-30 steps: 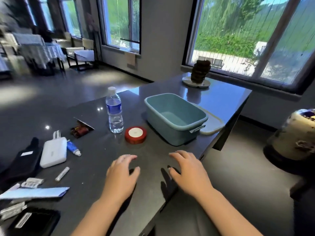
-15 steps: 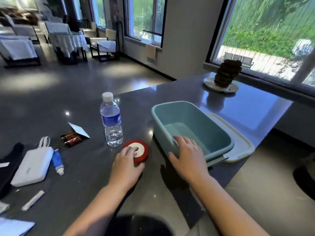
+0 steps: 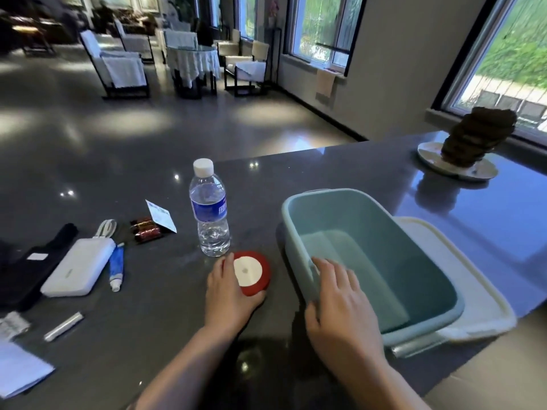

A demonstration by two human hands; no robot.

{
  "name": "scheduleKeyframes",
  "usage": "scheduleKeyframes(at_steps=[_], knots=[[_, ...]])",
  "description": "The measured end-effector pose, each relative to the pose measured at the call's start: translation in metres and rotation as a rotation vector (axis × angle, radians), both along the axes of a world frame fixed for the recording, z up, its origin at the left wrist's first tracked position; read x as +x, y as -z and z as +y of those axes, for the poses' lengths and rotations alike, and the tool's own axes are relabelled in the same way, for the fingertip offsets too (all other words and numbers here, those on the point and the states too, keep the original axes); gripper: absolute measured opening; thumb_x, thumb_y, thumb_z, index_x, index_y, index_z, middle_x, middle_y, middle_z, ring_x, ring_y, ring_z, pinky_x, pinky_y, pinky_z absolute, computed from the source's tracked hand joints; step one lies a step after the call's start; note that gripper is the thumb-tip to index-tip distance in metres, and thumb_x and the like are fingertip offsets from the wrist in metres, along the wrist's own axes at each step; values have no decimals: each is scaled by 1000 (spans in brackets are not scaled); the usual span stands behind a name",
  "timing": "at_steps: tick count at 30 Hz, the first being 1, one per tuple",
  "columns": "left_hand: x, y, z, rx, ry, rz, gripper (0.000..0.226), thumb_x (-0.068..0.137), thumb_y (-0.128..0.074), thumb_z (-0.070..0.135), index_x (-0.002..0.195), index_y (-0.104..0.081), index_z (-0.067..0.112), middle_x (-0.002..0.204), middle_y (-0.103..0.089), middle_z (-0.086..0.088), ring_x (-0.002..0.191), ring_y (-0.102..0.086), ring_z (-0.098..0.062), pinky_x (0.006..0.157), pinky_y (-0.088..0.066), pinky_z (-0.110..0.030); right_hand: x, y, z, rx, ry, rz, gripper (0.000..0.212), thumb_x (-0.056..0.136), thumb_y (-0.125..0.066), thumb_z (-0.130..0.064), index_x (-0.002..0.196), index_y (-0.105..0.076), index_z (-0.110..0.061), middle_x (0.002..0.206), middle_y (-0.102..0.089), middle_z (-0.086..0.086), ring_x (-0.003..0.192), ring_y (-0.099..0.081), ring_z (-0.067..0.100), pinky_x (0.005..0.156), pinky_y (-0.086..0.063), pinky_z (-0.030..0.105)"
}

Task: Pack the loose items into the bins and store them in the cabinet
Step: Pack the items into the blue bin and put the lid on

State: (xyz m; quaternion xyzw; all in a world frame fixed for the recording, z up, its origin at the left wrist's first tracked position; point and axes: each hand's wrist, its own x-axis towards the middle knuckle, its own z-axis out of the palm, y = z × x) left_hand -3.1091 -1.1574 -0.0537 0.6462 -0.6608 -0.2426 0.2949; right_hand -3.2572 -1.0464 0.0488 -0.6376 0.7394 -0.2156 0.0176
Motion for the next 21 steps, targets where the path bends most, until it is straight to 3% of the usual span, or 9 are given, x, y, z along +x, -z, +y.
scheduleKeyframes(at_steps=[2, 4, 7, 10, 12, 15, 18, 21], knots=[[5, -8, 4, 27, -28, 42, 106, 48, -82, 46, 140, -33, 25, 135, -39, 0, 125, -33, -24, 103, -31, -33, 15, 2, -8, -101, -75, -78, 65, 65, -64, -23, 129, -48, -22, 126, -54, -6, 115, -42, 11, 94, -41, 25], [15, -17, 13, 38, -44, 104, 107, 46, -82, 47, 139, -32, 29, 134, -38, 3, 125, -29, -20, 104, -31, -32, 33, 6, -18, -91, -201, -118, 61, 66, -65, -25, 125, -50, -26, 126, -52, -10, 119, -39, 8, 101, -29, 19], [41, -37, 31, -87, -8, 187, 104, 52, -84, 41, 139, -26, 38, 135, -31, 14, 122, -22, -4, 102, -29, -26, 60, 12, -33, 4, -269, -252, 65, 74, -63, -43, 134, -41, -31, 138, -40, -15, 131, -28, 4, 112, -27, 26], [64, -63, 47, -224, 119, 222, 115, 45, -89, 40, 130, -14, 61, 125, -20, 36, 121, -19, 11, 99, -24, -15, 77, 9, -46, 89, -260, -437, 83, 72, -67, -57, 140, -28, -33, 137, -34, -17, 129, -27, 2, 107, -29, 22], [75, -72, 52, -324, 163, 237, 117, 44, -90, 37, 124, -11, 69, 126, -16, 47, 127, -23, 11, 98, -26, -10, 86, 3, -50, 73, -278, -466, 87, 67, -69, -62, 138, -27, -35, 130, -35, -20, 122, -29, -1, 99, -29, 16], [79, -72, 49, -462, 201, 278, 114, 47, -88, 34, 131, -15, 61, 142, -19, 30, 134, -28, 3, 100, -30, -7, 89, -5, -55, 67, -265, -516, 91, 58, -75, -62, 134, -31, -36, 120, -36, -23, 117, -33, -2, 94, -32, 14], [70, -70, 43, -560, 265, 316, 119, 44, -88, 22, 137, -19, 48, 146, -25, 8, 135, -33, -11, 104, -34, -15, 78, -11, -55, 113, -215, -601, 92, 52, -79, -58, 130, -35, -38, 117, -39, -23, 115, -40, -2, 88, -37, 13], [51, -66, 39, -418, 261, 435, 119, 43, -90, 13, 134, -23, 51, 143, -32, 11, 132, -39, -10, 103, -38, -19, 56, -17, -53, 39, -156, -571, 97, 48, -79, -56, 132, -36, -37, 120, -40, -20, 113, -39, -3, 82, -31, 7]])
